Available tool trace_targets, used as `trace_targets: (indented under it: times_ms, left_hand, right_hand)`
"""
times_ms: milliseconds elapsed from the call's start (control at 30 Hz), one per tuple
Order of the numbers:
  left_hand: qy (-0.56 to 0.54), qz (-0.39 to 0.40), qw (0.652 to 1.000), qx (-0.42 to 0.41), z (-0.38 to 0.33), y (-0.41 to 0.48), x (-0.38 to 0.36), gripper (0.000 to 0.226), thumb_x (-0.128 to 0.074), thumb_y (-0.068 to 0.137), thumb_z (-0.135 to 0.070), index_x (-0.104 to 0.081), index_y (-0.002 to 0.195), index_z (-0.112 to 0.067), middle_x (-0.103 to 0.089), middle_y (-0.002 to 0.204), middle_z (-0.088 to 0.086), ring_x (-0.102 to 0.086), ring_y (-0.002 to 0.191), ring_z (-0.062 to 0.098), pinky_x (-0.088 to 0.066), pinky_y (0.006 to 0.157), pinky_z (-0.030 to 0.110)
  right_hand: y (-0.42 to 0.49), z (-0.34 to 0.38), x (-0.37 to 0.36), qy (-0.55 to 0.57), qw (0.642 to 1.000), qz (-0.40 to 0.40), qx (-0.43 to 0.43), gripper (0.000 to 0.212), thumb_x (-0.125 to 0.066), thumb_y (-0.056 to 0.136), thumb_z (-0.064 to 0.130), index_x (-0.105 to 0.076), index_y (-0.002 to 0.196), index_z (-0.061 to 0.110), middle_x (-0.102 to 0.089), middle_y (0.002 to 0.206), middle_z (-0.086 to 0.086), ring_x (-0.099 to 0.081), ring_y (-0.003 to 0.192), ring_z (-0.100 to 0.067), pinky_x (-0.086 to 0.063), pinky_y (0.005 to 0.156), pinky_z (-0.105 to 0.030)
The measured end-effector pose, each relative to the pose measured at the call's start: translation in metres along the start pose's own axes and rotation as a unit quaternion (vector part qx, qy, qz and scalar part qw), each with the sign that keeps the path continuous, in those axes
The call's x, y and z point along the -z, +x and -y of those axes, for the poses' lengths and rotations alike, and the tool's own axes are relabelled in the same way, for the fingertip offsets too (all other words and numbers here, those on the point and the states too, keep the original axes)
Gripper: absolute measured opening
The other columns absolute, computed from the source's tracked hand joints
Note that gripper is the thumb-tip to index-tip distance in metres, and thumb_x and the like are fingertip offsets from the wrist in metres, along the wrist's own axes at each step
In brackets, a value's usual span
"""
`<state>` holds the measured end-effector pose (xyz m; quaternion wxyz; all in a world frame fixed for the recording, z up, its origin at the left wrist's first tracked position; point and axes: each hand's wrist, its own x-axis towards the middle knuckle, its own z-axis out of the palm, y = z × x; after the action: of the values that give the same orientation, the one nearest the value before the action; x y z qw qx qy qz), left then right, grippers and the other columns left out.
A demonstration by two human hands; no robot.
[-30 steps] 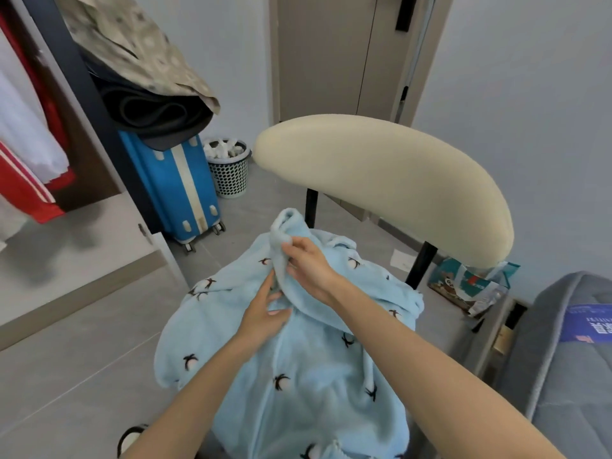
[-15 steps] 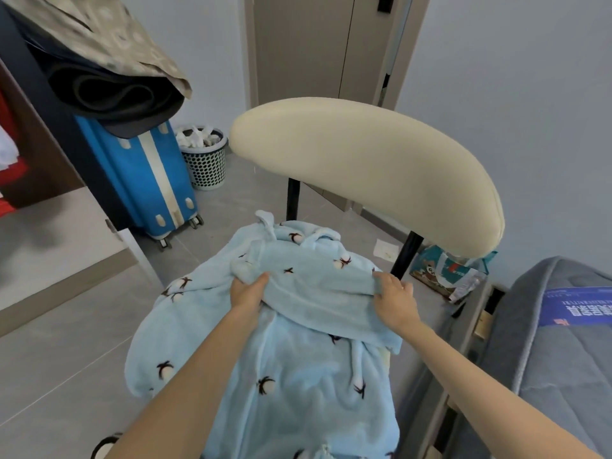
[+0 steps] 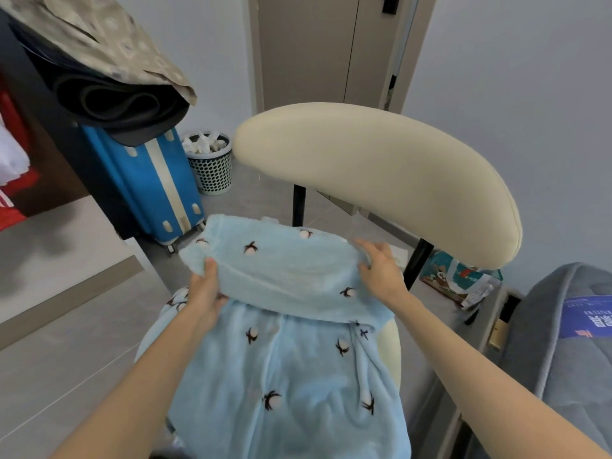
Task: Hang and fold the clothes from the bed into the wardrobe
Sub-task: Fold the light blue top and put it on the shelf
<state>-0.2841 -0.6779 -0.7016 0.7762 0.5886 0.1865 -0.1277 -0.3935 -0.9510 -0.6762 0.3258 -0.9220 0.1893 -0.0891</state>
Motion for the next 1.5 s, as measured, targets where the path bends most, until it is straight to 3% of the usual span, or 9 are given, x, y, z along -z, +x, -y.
trace_targets:
  times_ms: [267,333,500,700,1033,1167,1300,1433,1500]
  left_hand:
    - [-0.014,0.017,0.999,0.032,0.036,-0.002,0.014,0.054,-0.060,0.092,-0.007,-0.039,0.141,-0.014,-0.052,0.138,0.008,-0.052,0.125,0.026,-0.046,0.101,0.043]
    - [-0.005,0.006,0.999,0.032,0.043,-0.006,0.009,0.054,-0.061,0.092,-0.007,-0.038,0.140,-0.011,-0.051,0.138,0.009,-0.052,0.123,0.028,-0.048,0.097,0.040]
    - [-0.023,-0.022,0.998,0.051,0.056,-0.014,0.005,0.049,-0.057,0.094,-0.005,-0.038,0.139,-0.015,-0.051,0.136,0.012,-0.058,0.111,0.029,-0.048,0.092,0.037]
    - [0.015,-0.024,0.999,0.033,0.061,-0.026,0.006,0.052,-0.053,0.096,-0.005,-0.034,0.143,-0.019,-0.052,0.129,0.010,-0.060,0.095,0.027,-0.051,0.085,0.039]
    - [0.113,0.028,0.992,0.052,0.096,-0.080,-0.015,0.062,-0.053,0.096,-0.004,-0.027,0.147,-0.029,-0.062,0.101,0.010,-0.065,0.080,0.023,-0.053,0.077,0.036]
    - [0.110,-0.017,0.992,0.063,0.100,-0.085,-0.018,0.061,-0.057,0.093,-0.005,-0.031,0.145,-0.024,-0.062,0.099,0.014,-0.063,0.075,0.021,-0.054,0.071,0.035]
    - [0.194,-0.045,0.980,0.012,0.088,-0.077,-0.009,0.053,-0.049,0.094,-0.007,-0.033,0.144,-0.016,-0.059,0.111,0.017,-0.057,0.079,0.021,-0.053,0.061,0.031]
    - [0.293,-0.064,0.949,-0.094,0.064,-0.067,0.013,0.042,-0.044,0.095,-0.007,-0.044,0.136,-0.008,-0.055,0.127,0.015,-0.056,0.105,0.032,-0.048,0.094,0.041]
    - [0.313,-0.070,0.938,-0.131,0.053,-0.059,0.027,0.037,-0.047,0.095,-0.006,-0.049,0.132,-0.007,-0.058,0.121,0.016,-0.055,0.104,0.029,-0.043,0.091,0.034]
  right_hand:
    - [-0.058,-0.024,-0.035,-0.066,0.987,0.103,-0.102,0.096,-0.073,0.073,0.034,-0.013,0.147,0.031,0.002,0.158,-0.003,-0.010,0.140,-0.037,-0.026,0.110,-0.052]
    - [-0.079,-0.035,-0.042,-0.012,0.987,0.099,-0.130,0.104,-0.077,0.074,0.037,-0.006,0.149,0.028,0.000,0.157,-0.010,-0.018,0.138,-0.038,-0.027,0.109,-0.048]
    - [-0.102,-0.042,-0.052,0.123,0.981,-0.035,-0.145,0.053,-0.053,0.092,0.008,-0.027,0.138,0.016,-0.046,0.126,-0.018,-0.052,0.099,-0.027,-0.041,0.075,-0.031]
    - [-0.104,-0.051,-0.021,-0.026,0.992,-0.083,-0.095,0.039,-0.040,0.094,0.003,-0.052,0.121,0.027,-0.035,0.119,-0.002,-0.044,0.071,-0.013,-0.045,0.067,-0.029]
    - [-0.146,-0.101,0.010,-0.095,0.965,-0.011,-0.245,0.036,-0.039,0.095,0.006,-0.050,0.127,0.019,-0.033,0.129,-0.011,-0.053,0.078,-0.027,-0.050,0.071,-0.037]
    - [-0.152,-0.100,0.006,-0.158,0.944,0.131,-0.257,0.049,-0.041,0.095,0.012,-0.037,0.141,0.028,-0.029,0.147,-0.007,-0.039,0.123,-0.036,-0.037,0.104,-0.047]
    - [-0.137,-0.061,-0.002,-0.136,0.973,0.081,-0.170,0.049,-0.041,0.093,0.009,-0.043,0.139,0.026,-0.032,0.152,-0.002,-0.036,0.129,-0.030,-0.037,0.105,-0.042]
    - [-0.112,0.001,-0.023,-0.105,0.990,0.087,-0.039,0.047,-0.043,0.092,0.008,-0.049,0.136,0.024,-0.035,0.148,0.000,-0.040,0.124,-0.027,-0.040,0.099,-0.035]
    - [-0.097,0.033,-0.041,-0.093,0.990,0.103,0.017,0.047,-0.043,0.093,0.009,-0.049,0.137,0.024,-0.036,0.147,0.001,-0.039,0.126,-0.026,-0.040,0.100,-0.034]
